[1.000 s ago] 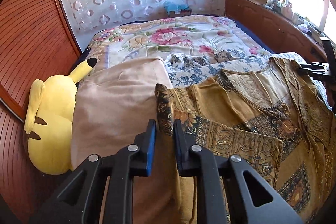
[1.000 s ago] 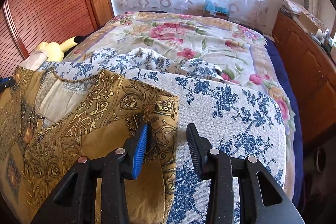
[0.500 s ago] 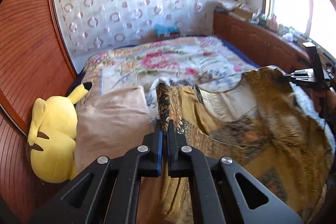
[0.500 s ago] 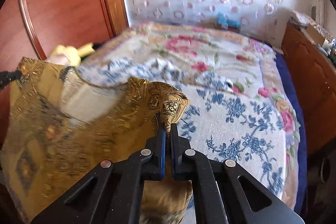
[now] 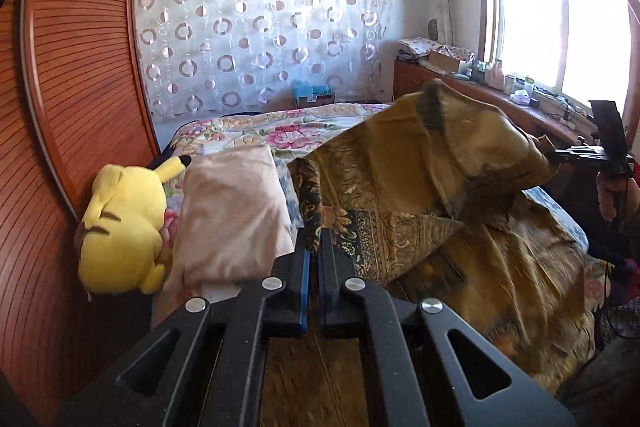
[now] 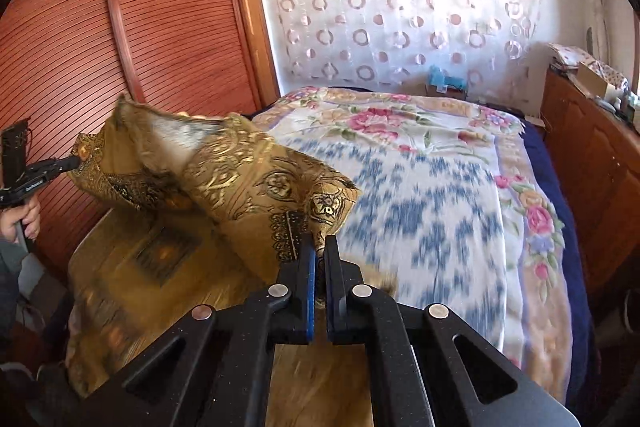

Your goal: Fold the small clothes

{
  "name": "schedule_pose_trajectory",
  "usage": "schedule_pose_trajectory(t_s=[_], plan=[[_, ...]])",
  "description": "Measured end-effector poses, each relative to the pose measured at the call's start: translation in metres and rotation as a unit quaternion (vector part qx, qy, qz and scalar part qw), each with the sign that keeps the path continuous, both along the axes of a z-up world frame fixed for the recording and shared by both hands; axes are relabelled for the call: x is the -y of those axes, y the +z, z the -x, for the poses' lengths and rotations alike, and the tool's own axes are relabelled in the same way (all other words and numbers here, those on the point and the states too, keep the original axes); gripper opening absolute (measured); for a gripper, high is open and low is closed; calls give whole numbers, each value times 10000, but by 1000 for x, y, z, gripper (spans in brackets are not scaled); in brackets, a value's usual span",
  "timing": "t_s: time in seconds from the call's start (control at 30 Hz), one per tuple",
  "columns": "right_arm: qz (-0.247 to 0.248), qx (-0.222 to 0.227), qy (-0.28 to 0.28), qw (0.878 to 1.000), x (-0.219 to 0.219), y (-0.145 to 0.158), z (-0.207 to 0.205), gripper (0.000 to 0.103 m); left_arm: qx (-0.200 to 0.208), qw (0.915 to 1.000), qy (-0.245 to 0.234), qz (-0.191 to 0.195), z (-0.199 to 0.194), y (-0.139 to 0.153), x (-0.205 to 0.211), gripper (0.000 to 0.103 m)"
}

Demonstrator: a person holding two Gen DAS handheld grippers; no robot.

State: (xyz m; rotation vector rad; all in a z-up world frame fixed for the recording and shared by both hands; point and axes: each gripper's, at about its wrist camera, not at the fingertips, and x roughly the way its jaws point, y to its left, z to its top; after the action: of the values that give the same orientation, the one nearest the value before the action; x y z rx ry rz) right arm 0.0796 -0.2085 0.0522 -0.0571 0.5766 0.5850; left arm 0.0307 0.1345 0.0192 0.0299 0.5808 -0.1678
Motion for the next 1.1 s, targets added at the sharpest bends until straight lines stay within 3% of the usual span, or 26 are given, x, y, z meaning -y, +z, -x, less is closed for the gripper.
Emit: schedule_pose_trajectory(t_s=[0.17, 0.4, 0.57, 0.87, 0.9, 1.03, 1.1], plan=[[250, -335, 160, 9990, 24, -18, 63, 3, -237, 9985, 163, 456, 62, -29, 8, 4], [443, -699, 235, 9963, 45, -39, 107, 3, -407, 9959, 370, 711, 91, -38, -1, 4], [453, -671, 315, 9962, 41, -21, 127, 3, -230, 9971, 426, 587, 111, -24, -2, 4], [875, -883, 175, 9921, 33, -23, 129, 3, -185, 9975, 509, 448, 119, -9, -9, 8], [858, -831, 186, 9927, 35, -18, 129, 5, -171, 9977, 509, 425, 118, -8, -8, 10], [956, -617, 92, 9935, 31, -2, 135, 11, -55, 9978, 539, 382, 118, -5, -9, 47], [955, -538, 104, 9939, 30, 4, 138, 11, -76, 9977, 530, 428, 115, -7, -10, 54]])
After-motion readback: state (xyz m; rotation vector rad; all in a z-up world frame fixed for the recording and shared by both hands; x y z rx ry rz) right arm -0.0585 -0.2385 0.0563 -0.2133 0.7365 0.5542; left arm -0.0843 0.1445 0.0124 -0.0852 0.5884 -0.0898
